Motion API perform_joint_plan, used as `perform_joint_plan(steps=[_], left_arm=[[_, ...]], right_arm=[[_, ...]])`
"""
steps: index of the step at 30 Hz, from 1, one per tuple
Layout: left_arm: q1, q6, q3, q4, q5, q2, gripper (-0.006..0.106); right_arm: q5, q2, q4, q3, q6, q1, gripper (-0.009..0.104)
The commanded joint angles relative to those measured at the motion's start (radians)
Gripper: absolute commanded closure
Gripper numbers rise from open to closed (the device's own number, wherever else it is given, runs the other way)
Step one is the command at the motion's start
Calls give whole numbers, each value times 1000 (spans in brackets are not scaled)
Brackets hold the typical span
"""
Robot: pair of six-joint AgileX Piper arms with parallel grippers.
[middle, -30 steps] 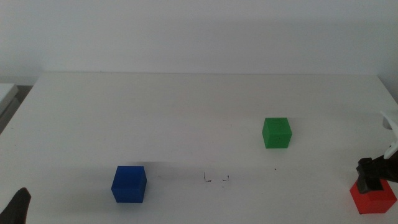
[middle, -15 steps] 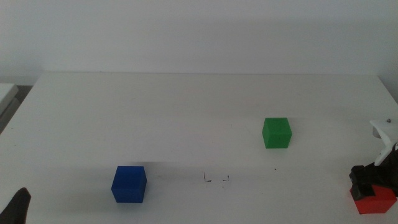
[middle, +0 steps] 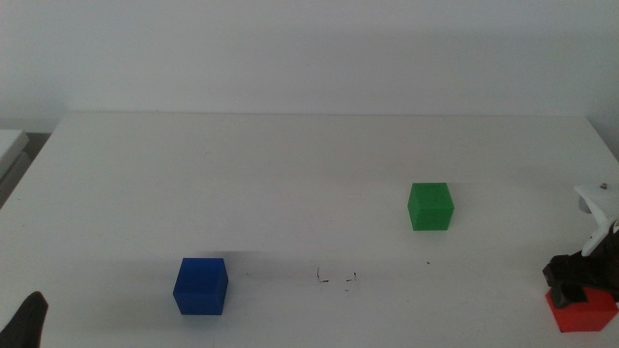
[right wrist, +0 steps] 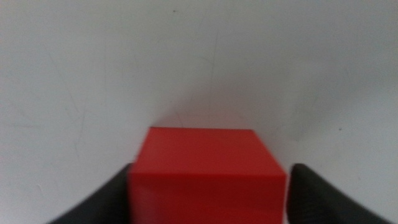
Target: Stack red cubes first, then green, then blue cubes in a specific spot.
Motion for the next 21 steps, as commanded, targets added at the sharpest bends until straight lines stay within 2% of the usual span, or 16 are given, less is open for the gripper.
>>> perform_joint_plan(steps=[1, 4, 5, 6, 18, 21], left_arm=[[2, 0, 1, -3, -14, -3, 8], [2, 0, 1, -3, -14, -3, 8], [2, 0, 1, -3, -14, -3, 8], [2, 0, 1, -3, -14, -3, 8], [2, 0, 1, -3, -14, -3, 8], [2, 0, 1, -3, -14, -3, 8]], right_arm=[[-3, -1, -14, -7, 1, -7, 43], [-3, -1, -14, -7, 1, -7, 60], [-3, -1, -9, -7, 1, -7, 78], [-3, -1, 10, -7, 1, -7, 80], [-3, -3, 48, -7, 190, -7, 80], [50, -4, 24, -23, 226, 7, 80]])
